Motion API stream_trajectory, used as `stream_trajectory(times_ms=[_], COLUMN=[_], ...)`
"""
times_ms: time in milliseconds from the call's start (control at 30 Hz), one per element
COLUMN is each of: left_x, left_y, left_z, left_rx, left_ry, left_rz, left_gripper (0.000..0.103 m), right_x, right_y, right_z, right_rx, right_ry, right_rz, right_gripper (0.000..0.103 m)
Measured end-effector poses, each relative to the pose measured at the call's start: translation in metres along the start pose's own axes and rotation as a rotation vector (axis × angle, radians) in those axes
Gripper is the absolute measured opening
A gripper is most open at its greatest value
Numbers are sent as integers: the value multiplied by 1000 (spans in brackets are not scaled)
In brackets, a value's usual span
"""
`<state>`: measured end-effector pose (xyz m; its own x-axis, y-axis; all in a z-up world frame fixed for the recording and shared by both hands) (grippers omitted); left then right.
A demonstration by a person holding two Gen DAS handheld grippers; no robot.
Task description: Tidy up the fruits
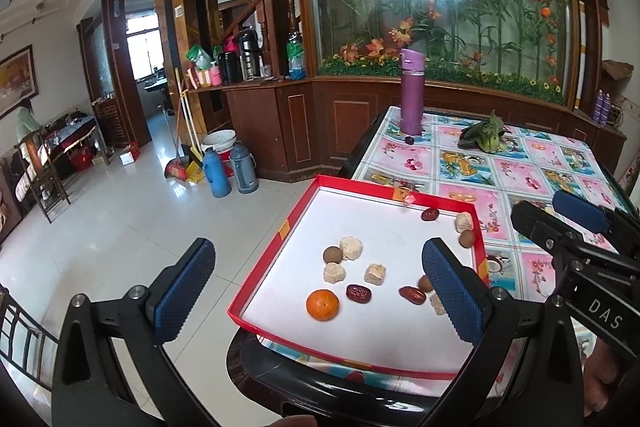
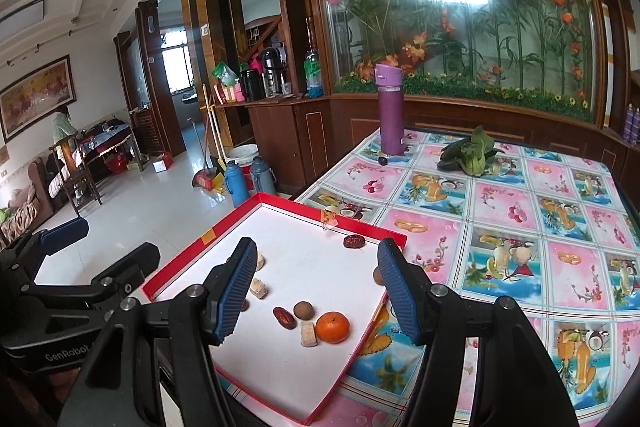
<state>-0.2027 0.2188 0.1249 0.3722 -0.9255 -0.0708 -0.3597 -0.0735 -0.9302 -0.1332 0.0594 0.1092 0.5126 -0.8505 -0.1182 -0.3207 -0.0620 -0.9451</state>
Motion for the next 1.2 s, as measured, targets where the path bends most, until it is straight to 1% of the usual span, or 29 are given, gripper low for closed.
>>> stream_trajectory(times_ms=[133,200,267,300,367,433,500,567,633,733,800,900,1000,1067,1167,1200], left_x=[-8,-10,-8,-5,5,16,21,22,24,26,26,24,24,27,31,33], left_y=[2,6,13,19,30,43,53,56,55,54,55,56,54,51,47,45], left_z=[3,-2,-11,-18,-30,-37,-40,-42,-50,-59,-62,-64,-69,-74,-77,-78], left_rx=[-26,-14,-25,-36,-53,-96,-136,-149,-133,-116,-122,-134,-114,-88,-61,-50], left_ry=[-28,-52,-61,-60,-47,-14,11,30,67,81,103,107,136,150,143,153], left_rz=[-90,-120,-142,-142,-108,-65,-69,-84,-102,-113,-130,-159,-182,-177,-149,-140], left_gripper=[103,103,103,103,103,103,103,103,103,103,103,103,103,103,103,103], right_x=[6,11,16,17,22,26,29,30,27,23,23,23,23,22,22,22], right_y=[0,0,0,0,0,0,0,0,-1,-2,-4,-7,-7,-7,-7,-6], right_z=[1,1,2,2,1,1,1,1,-1,-7,-11,-17,-20,-20,-21,-21], right_rx=[-1,-1,-4,-5,-7,-9,-10,-14,-12,1,15,36,43,45,51,53], right_ry=[7,13,18,22,30,33,35,28,24,18,15,5,-2,-7,-12,-14], right_rz=[18,27,34,37,49,59,72,80,71,49,42,44,39,37,38,37], right_gripper=[63,63,63,63,63,63,63,63,63,63,63,63,63,63,63,63])
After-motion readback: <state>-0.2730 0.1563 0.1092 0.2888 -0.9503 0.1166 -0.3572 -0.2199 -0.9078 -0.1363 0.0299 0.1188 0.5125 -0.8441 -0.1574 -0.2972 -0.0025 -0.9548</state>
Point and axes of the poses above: each gripper's, at about its wrist camera, not at the fingertips, and z roughly the way its jaws point, x to its right, y to its underside, the point moved 4 cm from there along z, roughly the way its jaws point, and after that the axes turned 10 degrees about x, right-handed, at the moved point
